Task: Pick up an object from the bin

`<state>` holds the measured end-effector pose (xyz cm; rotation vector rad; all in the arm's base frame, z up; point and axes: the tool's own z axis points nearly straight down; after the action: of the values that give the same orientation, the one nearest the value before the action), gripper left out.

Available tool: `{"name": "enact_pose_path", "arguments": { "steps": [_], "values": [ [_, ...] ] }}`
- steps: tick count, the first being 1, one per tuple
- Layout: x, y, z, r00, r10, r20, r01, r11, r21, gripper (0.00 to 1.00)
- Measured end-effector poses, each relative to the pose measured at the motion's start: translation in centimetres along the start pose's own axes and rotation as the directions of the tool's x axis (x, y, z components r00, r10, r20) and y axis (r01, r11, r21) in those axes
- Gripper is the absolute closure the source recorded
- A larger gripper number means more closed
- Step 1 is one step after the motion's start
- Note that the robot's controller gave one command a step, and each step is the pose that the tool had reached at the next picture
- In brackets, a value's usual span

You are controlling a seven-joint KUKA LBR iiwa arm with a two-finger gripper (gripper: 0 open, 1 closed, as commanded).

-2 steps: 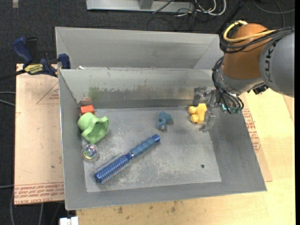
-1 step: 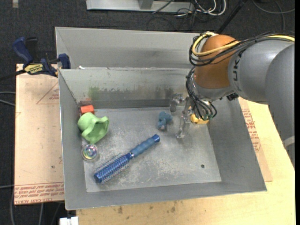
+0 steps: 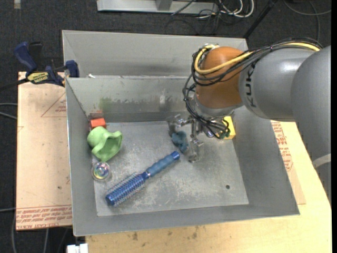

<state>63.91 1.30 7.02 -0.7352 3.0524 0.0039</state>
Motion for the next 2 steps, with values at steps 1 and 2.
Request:
{"name": "enact_pose_path", "arguments": {
  "steps": [1,2],
  "values": [
    [0.0,-0.2,-0.1,1.0,0.003,0.001,-0.003,1.0,0.002,1.0],
    [-0.6,0.5,-11.7,1.0,-0.023,0.009,0.023,1.0,0.007,1.0]
  ]
}}
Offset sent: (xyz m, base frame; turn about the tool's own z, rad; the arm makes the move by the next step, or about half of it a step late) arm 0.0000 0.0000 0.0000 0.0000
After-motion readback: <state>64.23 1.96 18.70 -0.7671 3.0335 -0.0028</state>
